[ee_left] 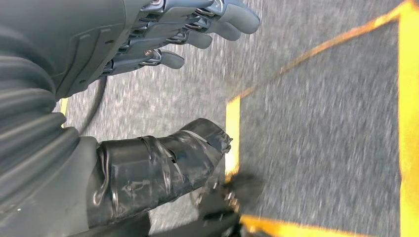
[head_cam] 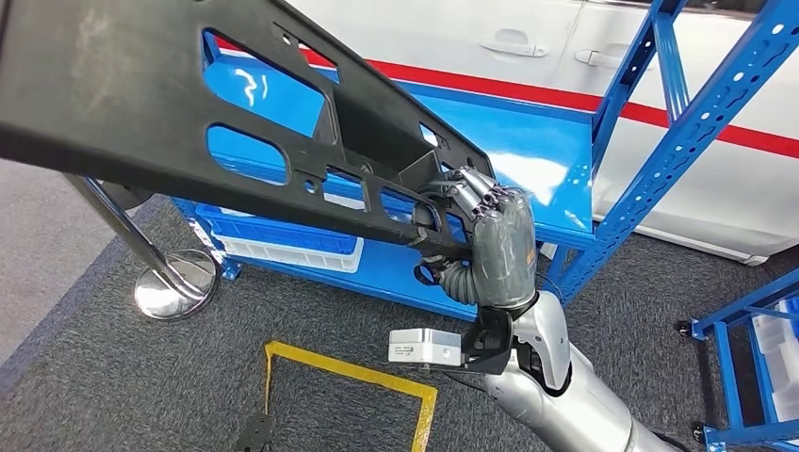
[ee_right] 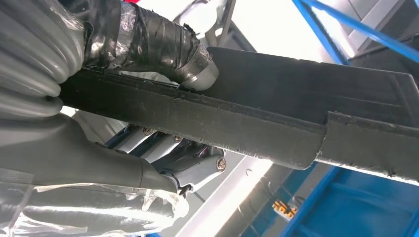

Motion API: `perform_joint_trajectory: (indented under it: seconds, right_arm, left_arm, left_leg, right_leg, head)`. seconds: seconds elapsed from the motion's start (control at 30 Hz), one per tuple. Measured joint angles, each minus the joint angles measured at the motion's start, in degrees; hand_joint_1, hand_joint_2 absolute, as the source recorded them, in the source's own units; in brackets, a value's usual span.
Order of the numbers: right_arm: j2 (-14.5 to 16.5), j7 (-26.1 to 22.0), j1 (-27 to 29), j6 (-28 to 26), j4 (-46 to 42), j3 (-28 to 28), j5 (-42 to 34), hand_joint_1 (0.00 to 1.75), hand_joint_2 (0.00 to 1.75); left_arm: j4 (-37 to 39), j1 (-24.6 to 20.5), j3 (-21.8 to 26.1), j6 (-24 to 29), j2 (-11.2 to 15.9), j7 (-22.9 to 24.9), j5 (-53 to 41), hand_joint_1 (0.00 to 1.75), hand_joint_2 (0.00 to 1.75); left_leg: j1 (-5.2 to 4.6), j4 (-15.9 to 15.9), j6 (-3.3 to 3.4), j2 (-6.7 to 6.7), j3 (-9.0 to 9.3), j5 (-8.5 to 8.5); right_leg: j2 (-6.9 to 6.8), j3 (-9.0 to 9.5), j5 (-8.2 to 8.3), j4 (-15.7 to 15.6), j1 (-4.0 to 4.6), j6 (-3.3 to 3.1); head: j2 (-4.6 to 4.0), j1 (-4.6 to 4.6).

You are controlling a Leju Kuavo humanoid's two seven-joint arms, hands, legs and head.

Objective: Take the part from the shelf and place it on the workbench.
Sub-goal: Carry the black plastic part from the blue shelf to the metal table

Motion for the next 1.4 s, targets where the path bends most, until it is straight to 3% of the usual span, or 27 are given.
perform_joint_trajectory:
  seconds: [0.03, 0.07, 0.1, 0.17, 0.2, 0.27, 0.33, 0.43, 0.47, 0.5, 0.53, 0.6, 0.67, 0.7, 0.77, 0.83, 0.9, 0.93, 0.97, 1.0, 1.07, 1.13, 1.2, 1.27, 1.33, 1.4]
  right_arm:
    - [-0.02, 0.00, 0.00, 0.04, 0.01, 0.02, -0.09, 1.75, 1.75]
    - [-0.02, 0.00, -0.02, 0.09, 0.01, 0.02, -0.12, 1.75, 1.75]
    - [-0.02, -0.01, -0.08, 0.16, 0.01, 0.03, -0.15, 1.75, 1.75]
    - [-0.05, -0.04, -0.25, 0.30, -0.02, 0.05, -0.25, 1.75, 1.75]
    - [-0.07, -0.05, -0.32, 0.36, -0.03, 0.06, -0.34, 1.75, 1.75]
    - [-0.09, -0.09, -0.39, 0.50, -0.03, 0.07, -0.71, 1.75, 1.75]
    - [-0.09, -0.15, -0.47, 0.77, -0.04, 0.07, -1.20, 1.75, 1.75]
    - [-0.09, -0.22, -0.51, 1.00, -0.03, 0.08, -1.67, 1.75, 1.75]
    - [-0.09, -0.25, -0.51, 1.02, -0.02, 0.11, -1.77, 1.75, 1.75]
    - [-0.09, -0.29, -0.50, 1.03, -0.02, 0.14, -1.91, 1.75, 1.75]
    - [-0.09, -0.34, -0.50, 1.03, -0.02, 0.17, -2.08, 1.75, 1.75]
    - [-0.09, -0.48, -0.53, 1.04, -0.03, 0.20, -2.51, 1.75, 1.75]
    - [-0.09, -0.64, -0.57, 1.08, -0.04, 0.21, -2.90, 1.75, 1.75]
    - [-0.09, -0.73, -0.59, 1.11, -0.04, 0.22, -3.05, 1.75, 1.75]
    - [-0.10, -0.88, -0.60, 1.16, -0.05, 0.25, -3.43, 1.75, 1.75]
    - [-0.12, -0.98, -0.63, 1.15, -0.11, 0.28, -3.78, 1.75, 1.75]
    - [-0.15, -1.05, -0.60, 1.14, -0.15, 0.30, -3.95, 1.75, 1.75]
    - [-0.19, -1.07, -0.53, 1.14, -0.15, 0.32, -3.99, 1.75, 1.75]
    - [-0.26, -1.05, -0.42, 1.14, -0.15, 0.33, -4.03, 1.75, 1.75]
    - [-0.33, -1.04, -0.33, 1.14, -0.14, 0.35, -4.06, 1.75, 1.75]
    - [-0.44, -1.03, -0.26, 1.15, -0.14, 0.36, -4.11, 1.75, 1.75]
    - [-0.46, -1.03, -0.29, 1.15, -0.15, 0.38, -4.11, 1.75, 1.75]
    - [-0.49, -1.04, -0.36, 1.15, -0.20, 0.41, -4.11, 1.75, 1.75]
    - [-0.50, -1.04, -0.43, 1.16, -0.25, 0.42, -4.11, 1.75, 1.75]
    - [-0.49, -1.03, -0.48, 1.17, -0.28, 0.43, -4.10, 1.75, 1.75]
    - [-0.49, -1.04, -0.57, 1.18, -0.31, 0.44, -4.11, 1.75, 1.75]
  left_arm:
    - [0.00, 0.05, 0.00, -0.05, -0.02, 0.02, 0.06, 0.00, 1.75]
    - [0.00, 0.10, 0.00, -0.08, -0.04, 0.02, 0.08, 0.00, 1.75]
    - [0.00, 0.12, -0.01, -0.09, -0.09, 0.02, 0.09, 0.00, 1.75]
    - [0.00, 0.03, -0.02, -0.09, -0.14, 0.04, 0.09, 0.00, 1.75]
    - [0.00, -0.01, -0.03, -0.09, -0.15, 0.05, 0.08, 0.00, 1.75]
    - [0.00, 0.07, -0.04, -0.09, -0.10, 0.08, 0.11, 0.00, 1.75]
    - [0.00, 0.24, -0.04, -0.09, -0.01, 0.11, 0.35, 0.00, 1.75]
    - [0.00, 0.26, -0.04, -0.11, 0.01, 0.11, 0.60, 0.00, 1.75]
    - [0.00, 0.28, -0.04, -0.11, -0.01, 0.11, 0.62, 0.00, 1.75]
    - [0.00, 0.32, -0.05, -0.11, -0.03, 0.11, 0.67, 0.00, 1.75]
    - [0.00, 0.37, -0.05, -0.10, -0.03, 0.12, 0.72, 0.00, 1.75]
    - [0.00, 0.37, -0.05, -0.08, -0.02, 0.13, 0.89, 0.00, 1.75]
    - [0.00, 0.23, -0.05, -0.07, -0.02, 0.20, 1.01, 0.00, 1.75]
    - [0.00, 0.20, -0.05, -0.08, -0.02, 0.25, 1.05, 0.00, 1.75]
    - [0.00, 0.31, -0.06, -0.09, 0.00, 0.40, 1.15, 0.00, 1.75]
    - [0.00, 0.44, -0.07, -0.09, 0.01, 0.48, 1.23, 0.00, 1.75]
    - [0.00, 0.39, -0.07, -0.10, 0.01, 0.50, 1.28, 0.00, 1.75]
    - [0.00, 0.34, -0.07, -0.11, 0.00, 0.50, 1.30, 0.00, 1.75]
    - [0.00, 0.33, -0.07, -0.13, -0.01, 0.50, 1.30, 0.00, 1.75]
    - [0.00, 0.35, -0.07, -0.13, -0.01, 0.51, 1.31, 0.00, 1.75]
    - [0.00, 0.38, -0.07, -0.13, -0.02, 0.52, 1.32, 0.00, 1.75]
    - [0.00, 0.32, -0.07, -0.14, -0.08, 0.54, 1.32, 0.00, 1.75]
    - [0.00, 0.26, -0.07, -0.16, -0.16, 0.55, 1.34, 0.00, 1.75]
    - [0.01, 0.40, -0.08, -0.15, -0.15, 0.57, 1.36, 0.00, 1.75]
    - [0.01, 0.60, -0.09, -0.14, -0.08, 0.59, 1.35, 0.00, 1.75]
    - [0.00, 0.48, -0.09, -0.14, -0.05, 0.61, 1.35, 0.00, 1.75]
  left_leg:
    - [0.03, 0.37, -0.15, -0.39, -0.83, 0.38]
    - [0.08, 0.85, -0.32, -0.82, -1.61, 0.67]
    - [0.10, 1.43, -0.53, -1.25, -2.43, 0.86]
    - [0.14, 2.61, -1.04, -2.09, -3.72, 1.22]
    - [0.15, 2.94, -1.38, -2.54, -4.19, 1.47]
    - [0.29, 3.22, -2.09, -3.25, -4.70, 1.89]
    - [0.39, 5.30, -2.89, -2.38, -5.80, 0.42]
    - [0.87, 15.04, -4.09, -0.41, -9.85, -5.03]
    - [1.07, 17.74, -4.36, -0.16, -10.84, -5.89]
    - [1.23, 18.63, -4.54, 0.03, -10.92, -5.72]
    - [1.36, 17.39, -4.65, 0.28, -9.93, -4.58]
    - [1.38, 10.12, -4.60, 1.76, -5.62, -1.45]
    - [0.72, 4.43, -3.84, 3.57, -2.50, -0.16]
    - [0.36, 3.44, -3.35, 3.92, -2.16, -0.29]
    - [0.21, 2.83, -2.24, 2.98, -2.27, -0.03]
    - [0.37, 2.02, -1.24, 1.86, -2.12, 0.39]
    - [0.37, 1.65, -0.51, 0.74, -2.02, 0.65]
    - [0.28, 1.71, -0.27, 0.10, -2.06, 0.66]
    - [0.17, 1.79, -0.16, -0.64, -2.07, 0.64]
    - [0.06, 1.91, -0.07, -1.42, -2.07, 0.60]
    - [-0.08, 2.30, -0.04, -3.00, -2.04, 0.45]
    - [-0.13, 3.00, -0.17, -4.47, -2.34, 0.14]
    - [0.11, 3.64, -0.55, -5.74, -3.13, 0.04]
    - [0.35, 3.62, -1.18, -6.88, -3.72, 0.32]
    - [0.16, 4.41, -1.93, -5.41, -4.24, -0.21]
    - [0.28, 9.25, -2.74, -2.05, -6.61, -2.70]
  right_leg:
    - [0.08, 1.38, 1.47, -0.62, -0.02, 0.00]
    - [0.41, 3.72, 2.89, -3.17, -0.05, -0.06]
    - [1.35, 6.60, 3.23, -6.88, -0.07, -0.24]
    - [3.03, 10.69, 2.11, -13.10, -0.08, -0.63]
    - [3.39, 11.42, 1.28, -14.49, -0.03, -0.80]
    - [2.39, 11.37, 1.34, -15.01, -0.07, -1.22]
    - [1.18, 11.32, 1.82, -15.33, -0.31, -1.88]
    - [-0.78, 10.92, 2.19, -15.35, -0.42, -2.28]
    - [-1.43, 10.76, 2.23, -15.28, -0.42, -2.27]
    - [-2.07, 10.63, 2.25, -15.23, -0.45, -2.23]
    - [-2.67, 10.56, 2.26, -15.18, -0.48, -2.16]
    - [-3.78, 10.61, 2.18, -15.18, -0.51, -1.88]
    - [-4.73, 10.67, 2.16, -15.28, -0.36, -1.28]
    - [-5.21, 10.68, 2.21, -15.38, -0.23, -0.96]
    - [-6.07, 10.79, 2.20, -15.62, -0.12, -0.27]
    - [-4.51, 10.15, 0.95, -14.20, -0.26, 0.17]
    - [-1.50, 7.26, -2.18, -8.14, -0.34, 0.17]
    - [-0.64, 5.17, -3.73, -4.03, -0.28, 0.13]
    - [-0.24, 3.34, -4.53, -0.69, -0.20, 0.11]
    - [-0.08, 2.28, -4.25, 0.85, -0.13, 0.08]
    - [0.30, 3.09, -0.71, -2.43, -0.03, -0.22]
    - [2.79, 5.78, 3.21, -9.61, -0.09, -0.82]
    - [4.89, 7.39, 4.24, -13.61, -0.10, -1.17]
    - [4.26, 7.81, 4.05, -14.37, -0.12, -1.27]
    - [2.87, 8.40, 4.36, -15.24, -0.44, -1.60]
    - [1.17, 9.04, 4.47, -15.87, -0.61, -1.91]
  head:
    - [0.00, 0.01]
    - [0.00, 0.00]
    - [0.00, -0.01]
    - [0.00, -0.01]
    - [0.00, -0.02]
    - [0.00, 0.03]
    - [-0.01, -0.27]
    - [-0.01, -0.63]
    - [0.00, -0.63]
    - [0.00, -0.64]
    - [0.00, -0.65]
    - [0.00, -0.65]
    - [0.00, -0.61]
    - [0.00, -0.60]
    - [0.00, -0.54]
    - [0.00, -0.34]
    - [0.00, -0.06]
    - [0.00, 0.01]
    - [0.00, 0.06]
    - [0.00, 0.08]
    - [0.00, 0.08]
    - [0.00, 0.01]
    - [0.00, -0.04]
    - [0.00, 0.04]
    - [0.00, -0.11]
    - [0.00, -0.49]
